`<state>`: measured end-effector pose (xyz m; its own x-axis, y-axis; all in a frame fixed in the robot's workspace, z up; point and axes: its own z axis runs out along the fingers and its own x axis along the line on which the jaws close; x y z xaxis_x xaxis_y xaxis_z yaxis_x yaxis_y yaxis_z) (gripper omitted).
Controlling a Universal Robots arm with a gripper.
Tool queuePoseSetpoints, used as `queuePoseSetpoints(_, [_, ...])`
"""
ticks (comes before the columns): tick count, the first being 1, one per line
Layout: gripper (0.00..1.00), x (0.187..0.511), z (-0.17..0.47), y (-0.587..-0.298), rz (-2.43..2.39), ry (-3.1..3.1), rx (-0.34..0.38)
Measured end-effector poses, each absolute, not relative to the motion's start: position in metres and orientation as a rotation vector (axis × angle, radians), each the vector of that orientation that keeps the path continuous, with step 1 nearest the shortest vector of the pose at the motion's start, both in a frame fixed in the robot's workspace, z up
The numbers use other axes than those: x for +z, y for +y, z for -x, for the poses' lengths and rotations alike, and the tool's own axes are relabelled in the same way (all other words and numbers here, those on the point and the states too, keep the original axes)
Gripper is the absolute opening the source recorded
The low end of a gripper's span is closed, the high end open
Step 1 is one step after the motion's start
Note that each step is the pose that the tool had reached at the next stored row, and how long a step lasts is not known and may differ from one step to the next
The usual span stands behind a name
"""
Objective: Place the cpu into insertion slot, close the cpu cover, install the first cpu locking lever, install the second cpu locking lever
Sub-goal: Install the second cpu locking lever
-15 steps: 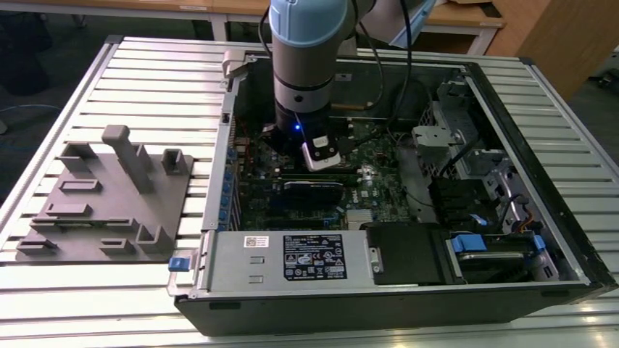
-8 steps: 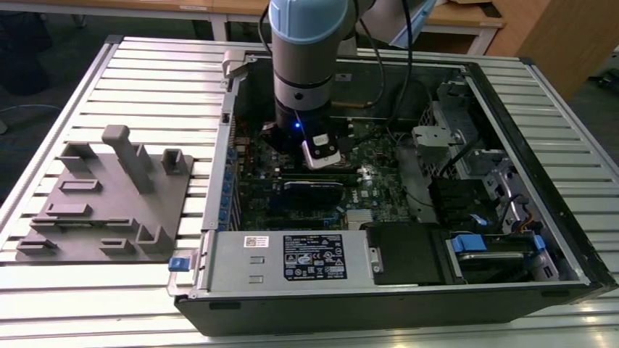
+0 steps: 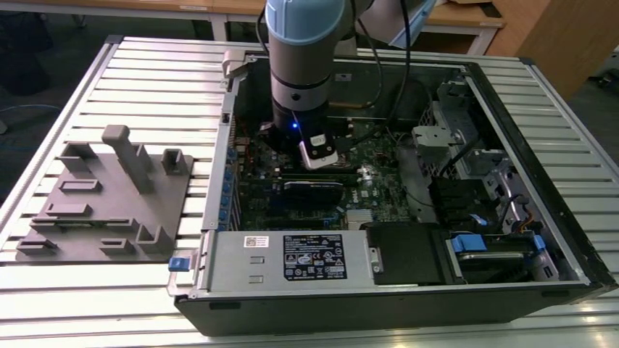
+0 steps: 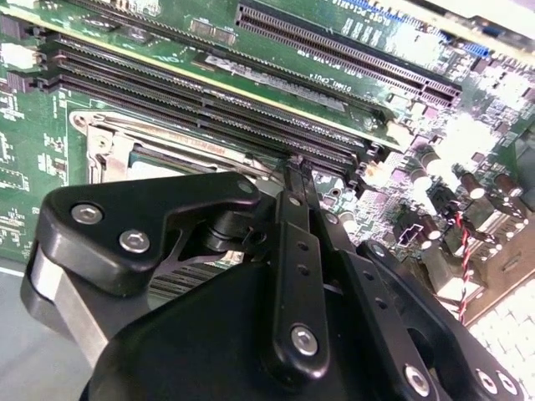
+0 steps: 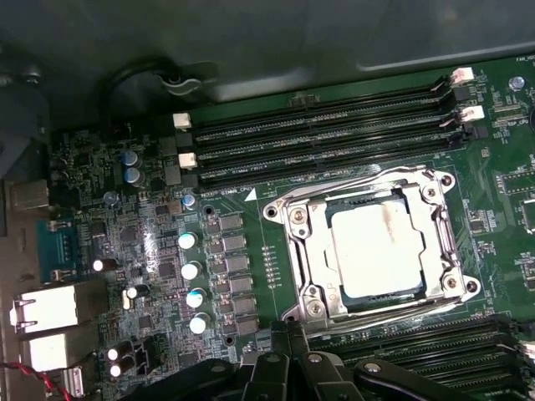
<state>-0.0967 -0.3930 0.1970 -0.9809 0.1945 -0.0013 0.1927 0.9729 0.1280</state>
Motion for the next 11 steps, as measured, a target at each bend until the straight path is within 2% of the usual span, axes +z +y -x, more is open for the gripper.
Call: queuePoseSetpoints(11, [0.11, 0.1943, 0.0987, -0.393, -0.305, 3.106, 0.227])
